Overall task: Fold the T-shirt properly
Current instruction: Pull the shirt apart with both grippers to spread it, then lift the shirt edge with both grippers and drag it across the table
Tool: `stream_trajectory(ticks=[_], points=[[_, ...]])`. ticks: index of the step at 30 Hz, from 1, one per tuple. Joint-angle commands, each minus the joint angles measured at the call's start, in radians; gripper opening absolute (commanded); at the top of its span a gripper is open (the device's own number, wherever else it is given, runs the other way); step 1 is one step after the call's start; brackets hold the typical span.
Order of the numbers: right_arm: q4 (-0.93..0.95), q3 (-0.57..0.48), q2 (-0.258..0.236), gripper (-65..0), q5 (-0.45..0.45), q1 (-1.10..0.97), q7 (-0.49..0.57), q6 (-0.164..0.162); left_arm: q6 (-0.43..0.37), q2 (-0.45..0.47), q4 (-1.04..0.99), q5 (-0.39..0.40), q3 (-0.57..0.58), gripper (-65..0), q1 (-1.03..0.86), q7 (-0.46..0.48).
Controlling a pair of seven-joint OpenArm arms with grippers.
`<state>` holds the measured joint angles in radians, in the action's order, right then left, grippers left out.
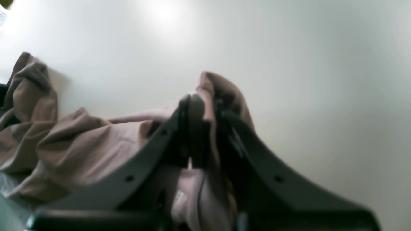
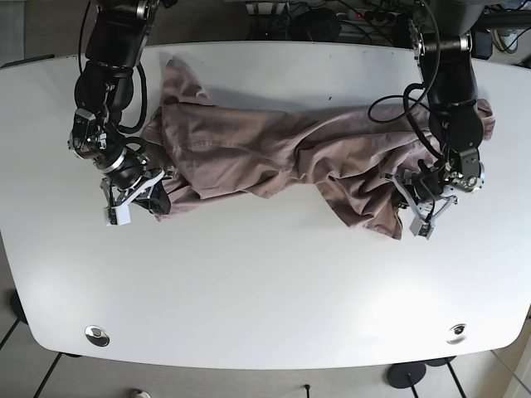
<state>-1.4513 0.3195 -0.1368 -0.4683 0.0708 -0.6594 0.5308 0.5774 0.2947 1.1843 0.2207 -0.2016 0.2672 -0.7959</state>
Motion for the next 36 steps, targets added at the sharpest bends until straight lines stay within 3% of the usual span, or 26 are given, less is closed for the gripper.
stream_trajectory(ticks=[1, 6, 13, 21, 27, 32, 36], points=[[-0.059, 0.002, -0.011, -62.9, -0.014, -0.006, 0.020, 0.004, 0.000, 0.018, 0.116, 0.016, -0.046, -65.0, 0.040, -0.020], [-0.061, 0.086, -0.019, -62.9, -0.005, -0.016, 0.020, 0.004, 0.000, 0.018, 0.259, 0.016, -0.221, -65.0, 0.047, -0.127], [-0.059, 0.089, -0.053, -62.9, -0.007, 0.148, -0.038, 0.002, -0.001, 0.018, 0.340, 0.016, -0.238, -65.0, 0.140, -0.182], [-0.013, 0.085, -0.094, -62.9, -0.004, 0.597, -0.190, 0.001, -0.006, 0.025, 0.323, 0.007, -0.223, -65.0, 0.504, -0.245], [0.197, 0.079, -0.198, -62.9, -0.011, 0.947, -0.211, 0.007, -0.006, 0.091, 0.282, 0.007, -0.175, -65.0, 0.774, -0.262], [0.159, 0.089, -0.211, -62.9, -0.014, 0.921, -0.259, 0.012, -0.003, 0.091, 0.291, 0.016, -0.206, -65.0, 0.717, -0.305], [0.025, 0.134, -0.205, -62.9, -0.109, 0.637, -0.279, 0.012, 0.000, 0.079, 0.398, 0.016, -0.298, -65.0, 0.475, -0.303]])
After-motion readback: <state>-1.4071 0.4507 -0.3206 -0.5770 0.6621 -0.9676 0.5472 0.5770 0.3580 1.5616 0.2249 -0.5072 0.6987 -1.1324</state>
